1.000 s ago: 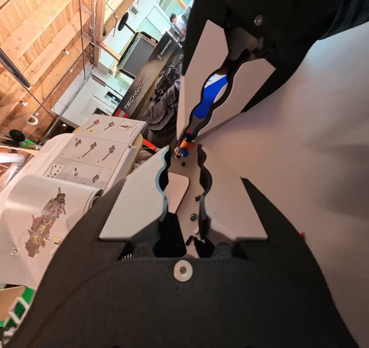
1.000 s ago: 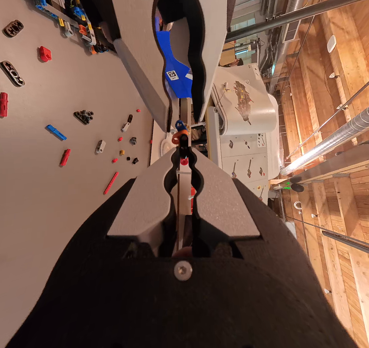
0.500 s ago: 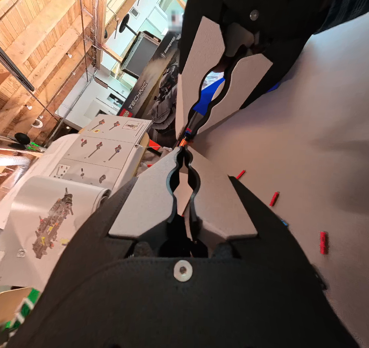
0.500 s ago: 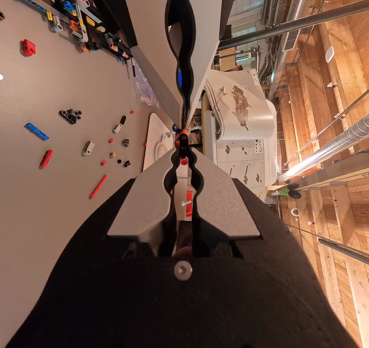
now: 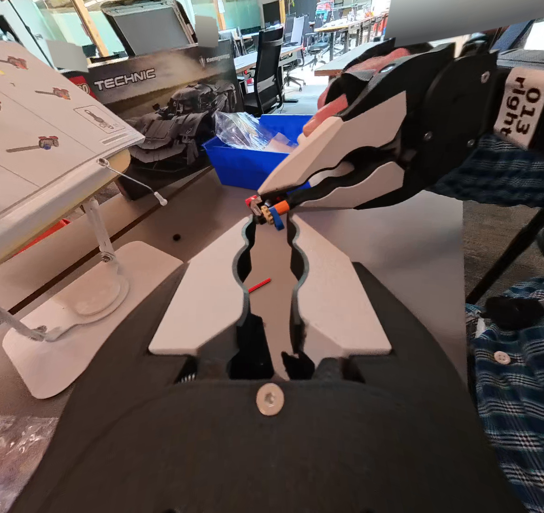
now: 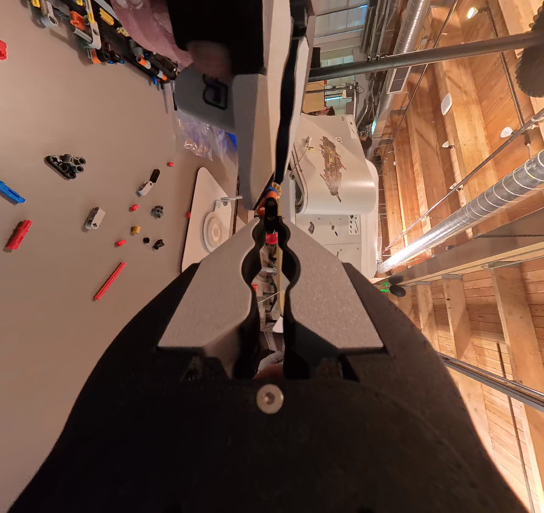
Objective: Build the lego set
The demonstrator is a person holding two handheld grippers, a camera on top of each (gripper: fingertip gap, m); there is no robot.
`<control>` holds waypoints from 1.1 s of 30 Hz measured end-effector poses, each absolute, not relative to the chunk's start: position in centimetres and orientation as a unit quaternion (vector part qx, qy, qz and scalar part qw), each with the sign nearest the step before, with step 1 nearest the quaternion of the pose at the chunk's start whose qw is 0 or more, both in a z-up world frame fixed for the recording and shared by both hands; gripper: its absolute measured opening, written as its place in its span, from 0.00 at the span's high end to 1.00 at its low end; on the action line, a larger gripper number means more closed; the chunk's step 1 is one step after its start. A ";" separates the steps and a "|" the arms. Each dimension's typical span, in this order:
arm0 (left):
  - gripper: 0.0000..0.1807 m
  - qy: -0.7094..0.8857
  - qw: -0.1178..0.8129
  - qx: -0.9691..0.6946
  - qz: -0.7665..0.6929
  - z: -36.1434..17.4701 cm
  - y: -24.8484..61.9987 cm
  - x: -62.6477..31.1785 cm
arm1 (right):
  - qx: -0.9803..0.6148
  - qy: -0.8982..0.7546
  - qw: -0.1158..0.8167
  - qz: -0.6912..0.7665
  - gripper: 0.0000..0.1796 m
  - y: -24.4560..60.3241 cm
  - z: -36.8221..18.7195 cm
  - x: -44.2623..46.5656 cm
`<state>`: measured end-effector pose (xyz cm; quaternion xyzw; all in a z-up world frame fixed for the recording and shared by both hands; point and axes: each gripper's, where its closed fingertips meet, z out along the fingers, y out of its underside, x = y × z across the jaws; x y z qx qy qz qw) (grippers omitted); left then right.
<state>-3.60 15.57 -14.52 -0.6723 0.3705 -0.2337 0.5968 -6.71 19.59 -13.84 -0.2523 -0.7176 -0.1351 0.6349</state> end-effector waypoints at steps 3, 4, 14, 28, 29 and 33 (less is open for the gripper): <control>0.91 0.365 0.601 -0.674 -0.228 -14.7 15.6 -3.7 | -0.249 -0.717 0.636 -0.141 0.98 19.7 -14.0 -6.8; 0.91 0.364 0.603 -0.672 -0.228 -14.6 15.6 -3.7 | -0.250 -0.716 0.636 -0.140 0.98 19.8 -14.0 -6.9; 0.91 0.373 0.672 -0.627 -0.131 -13.4 15.8 -3.9 | -0.278 -0.682 0.666 -0.122 0.89 20.5 -12.5 -6.6; 0.92 0.422 0.711 -0.562 0.023 -12.6 16.0 -4.1 | -0.608 -0.505 0.381 0.480 0.87 20.4 -13.9 -5.4; 0.92 0.425 0.711 -0.559 0.030 -12.6 16.1 -4.0 | -0.607 -0.490 0.364 0.508 0.87 20.1 -13.8 -5.7; 0.92 0.429 0.714 -0.552 0.045 -12.5 16.4 -4.2 | -0.594 -0.440 0.316 0.595 0.87 19.6 -13.1 -6.1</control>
